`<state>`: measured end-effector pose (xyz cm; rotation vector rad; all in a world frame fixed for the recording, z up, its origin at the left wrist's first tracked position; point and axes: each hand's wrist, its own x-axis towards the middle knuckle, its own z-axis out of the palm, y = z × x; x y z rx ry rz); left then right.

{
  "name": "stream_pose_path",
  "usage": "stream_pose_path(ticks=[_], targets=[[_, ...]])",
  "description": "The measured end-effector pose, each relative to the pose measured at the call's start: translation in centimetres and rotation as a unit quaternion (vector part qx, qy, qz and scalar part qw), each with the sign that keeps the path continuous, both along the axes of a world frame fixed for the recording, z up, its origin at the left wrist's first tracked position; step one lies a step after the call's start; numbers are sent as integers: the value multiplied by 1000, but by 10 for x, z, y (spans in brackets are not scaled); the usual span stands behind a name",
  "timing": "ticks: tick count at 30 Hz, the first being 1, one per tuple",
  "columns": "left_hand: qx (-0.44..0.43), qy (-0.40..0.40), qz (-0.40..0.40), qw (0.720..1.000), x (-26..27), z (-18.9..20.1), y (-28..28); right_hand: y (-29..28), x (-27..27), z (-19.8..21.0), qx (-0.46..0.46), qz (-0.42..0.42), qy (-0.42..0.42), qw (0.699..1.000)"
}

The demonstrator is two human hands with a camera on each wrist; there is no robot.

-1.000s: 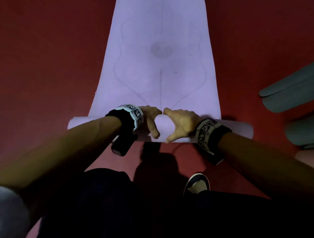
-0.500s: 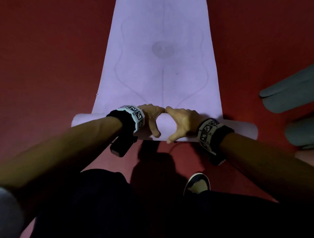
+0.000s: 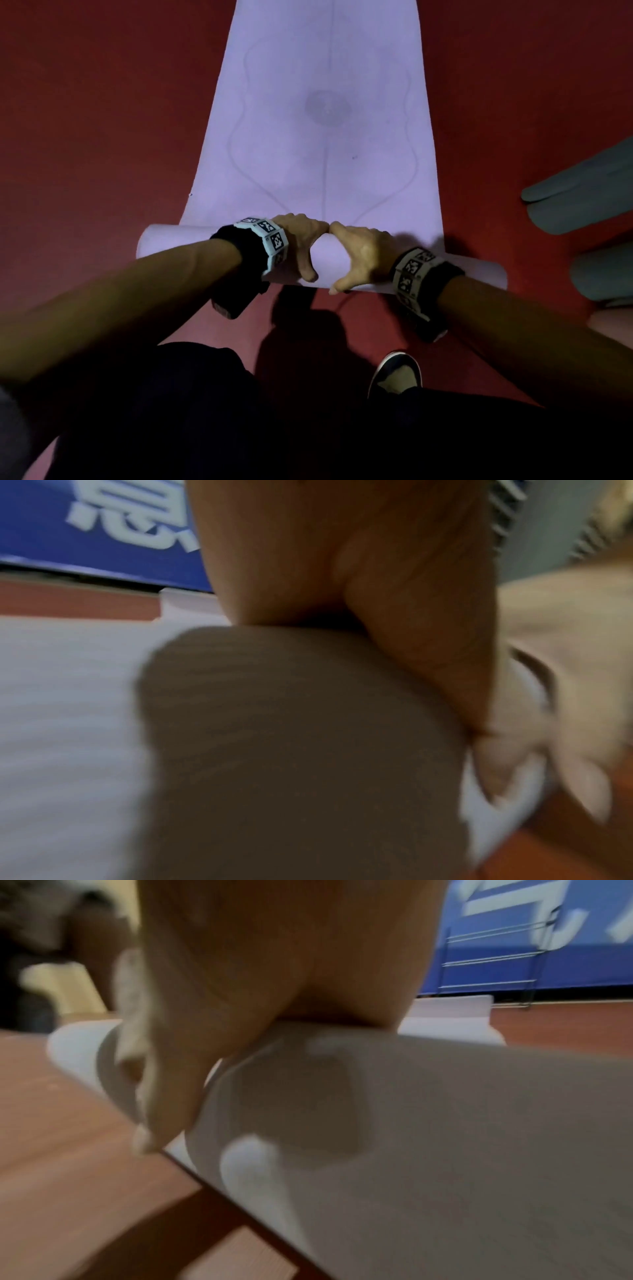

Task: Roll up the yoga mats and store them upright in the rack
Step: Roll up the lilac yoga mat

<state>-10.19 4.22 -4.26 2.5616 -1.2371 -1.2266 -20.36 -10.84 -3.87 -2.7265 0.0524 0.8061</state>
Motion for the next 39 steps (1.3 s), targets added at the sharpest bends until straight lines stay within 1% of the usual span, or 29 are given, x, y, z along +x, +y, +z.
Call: stream_pose_path(ticks=[1,2,3,5,7,9,11,12,13,16,17,19,21,24,26,28,32,34,35,36,37,39], targets=[[16,37,5,999,2,0,0,3,-4,-2,-5,12,-8,1000],[20,51,3,998,2,-2,-1,5,-4,-3,-13,14,-8,1000],[16,45,-1,999,1,-3,0,5,-3,-4,-23,12,-5,1000],[-11,13,-2,1000,-5,-6,3,2,2,-4,-38,1,10,999],[-29,-47,-31,998,-11,-9,5,-4,7,-3,-29,-20,30,999],[-32,-96,-66,993,-15,-8,5,-9,9,-3,-5,-32,47,998],[-23,-118,-60,991,-17,-4,5,-11,10,-1,8,-34,52,998],[-18,-117,-48,992,-15,-3,3,-11,10,0,12,-33,51,998],[-13,-99,-32,995,-11,-4,1,-11,8,1,11,-29,42,999],[-1,-9,5,1000,-2,1,-5,-5,1,0,-13,19,-12,1000],[-6,6,12,1000,-2,1,-6,-3,-1,-1,-25,28,-21,999],[-16,2,17,1000,-4,0,-5,-2,1,0,-53,31,-24,998],[-24,-37,1,999,-10,-2,-2,-6,7,3,-63,21,-8,998],[-37,-98,-64,992,-17,-2,1,-11,11,3,-34,-13,33,999],[-26,-112,-66,991,-17,-2,1,-11,10,3,-17,-22,44,999],[-7,-104,-52,993,-14,0,-2,-11,7,4,1,-28,43,999],[9,0,-3,1000,-3,0,-3,-3,0,2,-13,25,-1,1000],[7,21,-3,1000,-4,-3,-1,-1,-1,1,-22,26,-4,999],[-2,20,0,1000,-7,-4,1,-2,0,0,-21,16,2,1000],[-14,3,-4,1000,-10,-6,2,-5,1,1,-17,4,11,1000],[-28,-22,-18,999,-13,-7,4,-7,2,0,-7,-11,20,1000],[-44,-76,-71,994,-17,-8,5,-11,3,-2,12,-36,34,999]])
